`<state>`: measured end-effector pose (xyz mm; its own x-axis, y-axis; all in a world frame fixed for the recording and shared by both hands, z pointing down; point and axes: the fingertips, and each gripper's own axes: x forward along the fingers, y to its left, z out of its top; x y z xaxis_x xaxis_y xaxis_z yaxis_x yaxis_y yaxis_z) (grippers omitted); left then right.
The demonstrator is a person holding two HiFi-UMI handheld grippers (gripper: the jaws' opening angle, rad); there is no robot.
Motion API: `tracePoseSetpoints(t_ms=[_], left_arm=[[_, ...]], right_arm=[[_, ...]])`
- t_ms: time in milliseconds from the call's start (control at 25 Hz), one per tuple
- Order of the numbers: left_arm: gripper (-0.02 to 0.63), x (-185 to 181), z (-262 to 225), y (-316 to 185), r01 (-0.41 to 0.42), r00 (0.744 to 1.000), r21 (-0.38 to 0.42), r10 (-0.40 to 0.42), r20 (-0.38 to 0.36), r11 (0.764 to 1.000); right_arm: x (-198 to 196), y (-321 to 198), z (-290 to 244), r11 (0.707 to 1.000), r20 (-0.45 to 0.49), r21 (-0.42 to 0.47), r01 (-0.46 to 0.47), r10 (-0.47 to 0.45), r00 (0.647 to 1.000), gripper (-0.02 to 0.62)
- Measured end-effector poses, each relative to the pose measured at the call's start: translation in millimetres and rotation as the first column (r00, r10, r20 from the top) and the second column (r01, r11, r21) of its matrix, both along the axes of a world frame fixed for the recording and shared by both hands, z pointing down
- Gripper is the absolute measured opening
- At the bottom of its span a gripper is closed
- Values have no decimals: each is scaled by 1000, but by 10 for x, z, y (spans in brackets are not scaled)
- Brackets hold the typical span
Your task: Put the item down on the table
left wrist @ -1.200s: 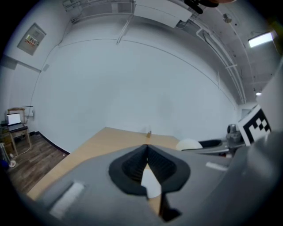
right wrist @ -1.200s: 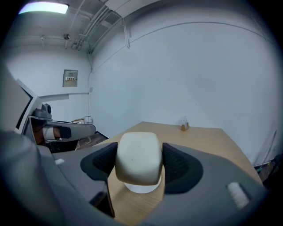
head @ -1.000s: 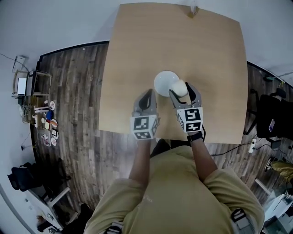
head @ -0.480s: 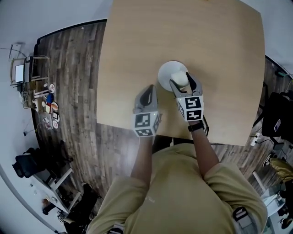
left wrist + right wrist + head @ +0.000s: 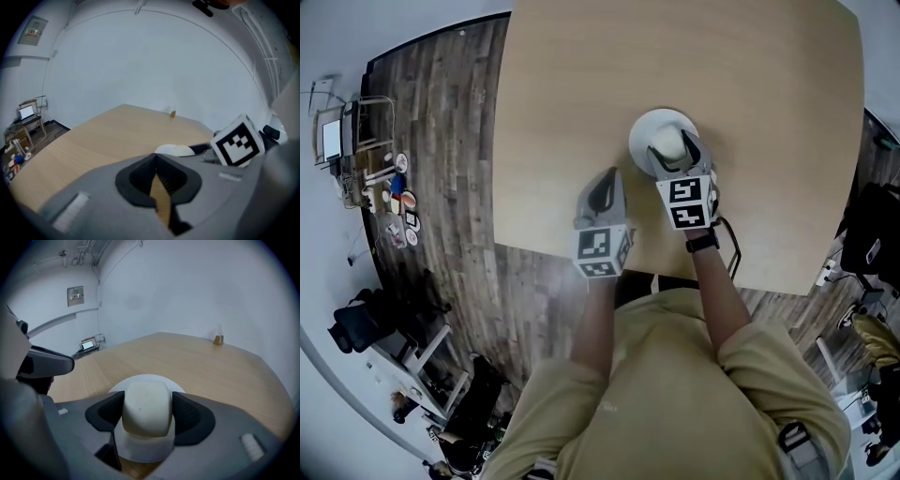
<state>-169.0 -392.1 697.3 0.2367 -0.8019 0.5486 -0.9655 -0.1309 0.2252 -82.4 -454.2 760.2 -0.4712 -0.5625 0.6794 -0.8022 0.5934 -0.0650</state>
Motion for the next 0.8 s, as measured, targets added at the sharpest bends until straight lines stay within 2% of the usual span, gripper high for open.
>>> tracePoseSetpoints(t_ms=[280, 520, 640, 800], left_arm=[[2, -59, -5, 40, 4, 1000, 5, -4, -5, 1000], [2, -95, -123, 116, 8, 1000, 27, -7, -14, 1000], [2, -133, -244, 163, 11, 1000, 51, -10, -18, 999], [2, -149, -483, 244, 11, 1000, 92, -10, -19, 996]], right_arm=[[-60, 45, 135, 999, -59, -13, 38, -38, 998, 325], [-60, 19, 83, 1000, -92, 4, 22, -22, 996, 339], [-75, 49, -99, 999, -61, 38, 8, -6, 998, 348], [22, 164, -441, 994, -10, 95, -59, 60, 998, 348]])
